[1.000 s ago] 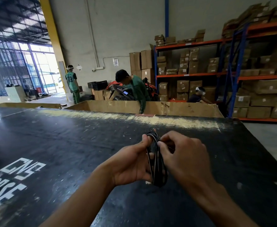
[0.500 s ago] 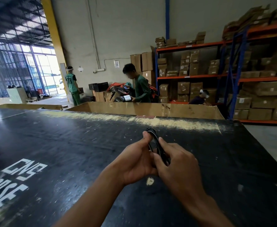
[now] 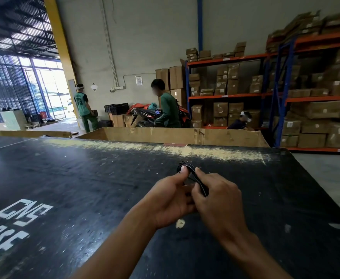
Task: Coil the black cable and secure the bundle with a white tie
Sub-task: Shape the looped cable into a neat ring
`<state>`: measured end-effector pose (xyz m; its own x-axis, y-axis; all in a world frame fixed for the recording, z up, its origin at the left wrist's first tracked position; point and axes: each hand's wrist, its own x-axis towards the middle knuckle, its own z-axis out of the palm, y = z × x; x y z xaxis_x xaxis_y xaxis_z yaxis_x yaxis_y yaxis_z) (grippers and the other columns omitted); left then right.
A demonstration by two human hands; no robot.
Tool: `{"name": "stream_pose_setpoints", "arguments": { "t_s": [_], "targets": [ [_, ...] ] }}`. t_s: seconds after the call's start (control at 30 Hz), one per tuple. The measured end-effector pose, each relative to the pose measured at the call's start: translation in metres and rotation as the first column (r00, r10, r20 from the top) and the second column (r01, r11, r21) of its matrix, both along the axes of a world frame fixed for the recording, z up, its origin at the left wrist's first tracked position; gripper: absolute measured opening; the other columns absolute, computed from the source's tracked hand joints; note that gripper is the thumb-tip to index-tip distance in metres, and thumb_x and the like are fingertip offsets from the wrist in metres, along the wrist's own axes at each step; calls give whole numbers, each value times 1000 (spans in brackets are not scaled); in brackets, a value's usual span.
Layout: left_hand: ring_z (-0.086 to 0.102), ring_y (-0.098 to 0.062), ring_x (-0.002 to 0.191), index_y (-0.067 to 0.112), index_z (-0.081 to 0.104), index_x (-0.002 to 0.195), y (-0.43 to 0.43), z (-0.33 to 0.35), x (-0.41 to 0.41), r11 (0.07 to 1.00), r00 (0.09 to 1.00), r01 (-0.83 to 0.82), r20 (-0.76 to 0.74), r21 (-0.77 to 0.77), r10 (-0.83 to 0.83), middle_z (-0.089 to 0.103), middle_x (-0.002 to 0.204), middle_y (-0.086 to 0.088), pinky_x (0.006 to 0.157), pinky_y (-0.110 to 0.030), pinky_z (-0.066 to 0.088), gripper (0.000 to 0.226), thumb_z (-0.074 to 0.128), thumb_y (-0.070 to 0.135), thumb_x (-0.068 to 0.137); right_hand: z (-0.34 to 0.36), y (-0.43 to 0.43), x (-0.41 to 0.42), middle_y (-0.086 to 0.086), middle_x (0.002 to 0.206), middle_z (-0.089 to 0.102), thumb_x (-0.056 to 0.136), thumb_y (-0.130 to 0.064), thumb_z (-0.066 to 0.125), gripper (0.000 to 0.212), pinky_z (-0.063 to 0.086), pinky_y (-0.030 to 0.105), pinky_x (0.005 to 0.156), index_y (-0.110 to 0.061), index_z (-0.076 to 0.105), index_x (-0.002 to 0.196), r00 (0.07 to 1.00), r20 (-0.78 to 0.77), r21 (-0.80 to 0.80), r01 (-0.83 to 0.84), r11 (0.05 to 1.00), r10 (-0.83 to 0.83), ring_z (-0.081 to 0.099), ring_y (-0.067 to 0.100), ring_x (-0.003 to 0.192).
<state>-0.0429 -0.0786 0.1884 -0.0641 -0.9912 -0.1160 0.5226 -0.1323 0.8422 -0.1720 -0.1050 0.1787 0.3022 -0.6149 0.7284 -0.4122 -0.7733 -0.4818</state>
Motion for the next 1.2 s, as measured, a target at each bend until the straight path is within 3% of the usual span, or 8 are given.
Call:
{"name": "stream_pose_setpoints", "arguments": {
  "t_s": [0.17, 0.27, 0.37, 0.5, 0.6, 0.87, 1.07, 1.2],
  "targets": [
    [75, -28, 89, 2, 68, 113, 10, 12, 9, 995, 925, -92, 371, 28, 76, 75, 104, -22, 67, -29, 60, 38, 53, 34, 99, 2, -11, -13, 10, 98, 76, 83, -8, 65, 34, 56, 39, 77, -11, 69, 117, 999, 49, 18, -21, 1000, 20, 70, 22, 83],
    [65, -7, 50, 7, 75, 85, 18, 19, 13, 946, 627, -283, 716, -156, 306, 76, 71, -7, 43, -15, 47, 30, 63, 34, 93, 5, -16, -26, 4, 99, 77, 84, -9, 66, 31, 58, 28, 74, -12, 71, 114, 994, 90, 94, -63, 994, 55, 70, 7, 80],
    [59, -6, 54, 12, 71, 75, 20, 22, 18, 776, 438, -438, 645, -454, 625, 67, 65, -1, 50, -17, 48, 27, 66, 34, 89, 9, -23, -38, -10, 77, 73, 85, -9, 67, 26, 43, 6, 51, -15, 74, 110, 978, 150, 236, -175, 956, 142, 60, -11, 55],
    [69, -24, 90, 14, 68, 109, 19, 31, 7, 911, 610, -249, 678, -328, 411, 70, 99, -14, 82, -42, 59, 35, 56, 43, 93, 16, -27, -48, -13, 89, 75, 85, -11, 67, 26, 54, 13, 62, -21, 75, 109, 960, 162, 282, -266, 922, 227, 69, -5, 74],
    [72, -20, 76, 10, 69, 110, 16, 32, -8, 967, 664, -134, 705, -215, 249, 74, 90, -10, 70, -33, 60, 33, 49, 35, 100, 16, -27, -52, -13, 90, 76, 86, -12, 67, 26, 59, 23, 69, -21, 74, 110, 959, 152, 271, -274, 923, 240, 71, 3, 79],
    [50, -6, 49, -4, 66, 111, 3, 33, -15, 972, 918, -190, 325, -139, 226, 67, 72, -7, 50, -21, 50, 28, 49, 16, 101, 12, -28, -66, -23, 66, 62, 87, -14, 68, 25, 41, 6, 51, -17, 72, 112, 972, 113, 181, -225, 957, 207, 58, -11, 55],
    [50, -6, 49, 0, 71, 106, 5, 36, -12, 996, 901, -80, 424, -29, 85, 74, 88, -18, 47, -19, 48, 27, 50, 17, 100, 9, -25, -65, -4, 87, 75, 89, -10, 64, 24, 52, 17, 64, -14, 73, 111, 976, 29, 95, -216, 972, 214, 66, 4, 75],
    [56, -6, 53, -1, 73, 101, 7, 36, -13, 985, 825, -158, 539, -68, 169, 76, 90, -20, 51, -19, 53, 22, 58, 14, 96, 8, -23, -62, -4, 92, 74, 89, -9, 63, 25, 46, 6, 67, -13, 72, 112, 975, 13, 68, -220, 973, 220, 63, -7, 79]
  ]
}}
